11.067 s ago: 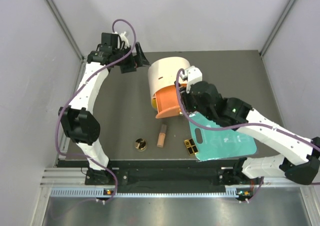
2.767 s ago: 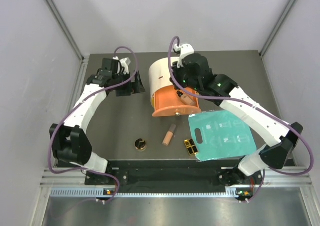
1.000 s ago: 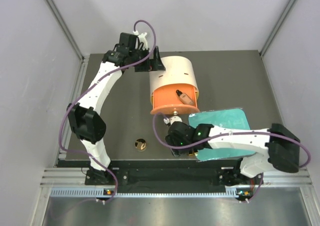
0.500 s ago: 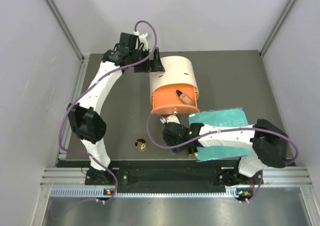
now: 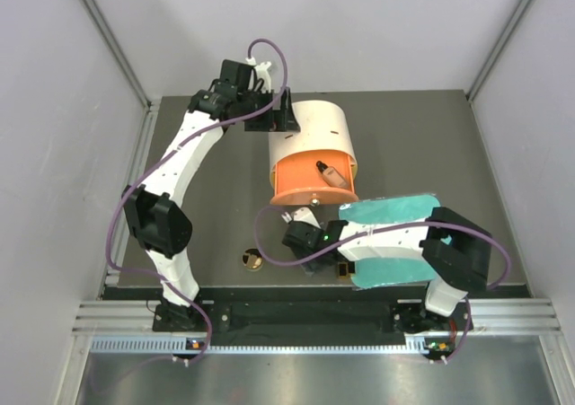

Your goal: Organize the makeup

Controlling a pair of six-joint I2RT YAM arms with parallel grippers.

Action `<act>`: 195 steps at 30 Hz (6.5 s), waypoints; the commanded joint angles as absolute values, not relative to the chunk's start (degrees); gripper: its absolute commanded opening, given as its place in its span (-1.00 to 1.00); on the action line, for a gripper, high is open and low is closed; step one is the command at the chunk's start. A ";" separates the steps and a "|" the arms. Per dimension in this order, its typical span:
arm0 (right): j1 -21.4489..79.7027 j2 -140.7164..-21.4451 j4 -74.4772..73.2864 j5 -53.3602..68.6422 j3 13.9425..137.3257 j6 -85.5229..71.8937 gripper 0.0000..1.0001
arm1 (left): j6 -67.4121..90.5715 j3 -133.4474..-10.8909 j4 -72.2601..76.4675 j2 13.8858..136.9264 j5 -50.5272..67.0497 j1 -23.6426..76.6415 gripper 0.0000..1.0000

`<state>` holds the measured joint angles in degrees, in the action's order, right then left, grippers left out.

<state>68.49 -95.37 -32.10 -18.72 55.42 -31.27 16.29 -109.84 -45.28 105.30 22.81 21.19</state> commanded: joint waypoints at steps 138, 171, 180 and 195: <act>56.69 -84.11 -46.93 -24.17 91.41 5.27 -0.49 | 14.77 -108.98 -45.35 104.85 17.49 23.82 0.98; 57.48 -73.57 -47.11 -14.95 90.80 -7.64 -1.00 | 14.41 -115.14 -47.11 108.90 16.87 23.73 0.98; 63.10 -69.17 -43.07 -6.33 77.00 -15.90 -1.00 | 14.59 -115.14 -47.46 109.16 16.70 23.73 0.98; 64.95 -73.82 -37.44 -18.96 68.20 -20.57 -1.00 | 14.15 -114.87 -47.99 108.99 16.35 23.73 0.98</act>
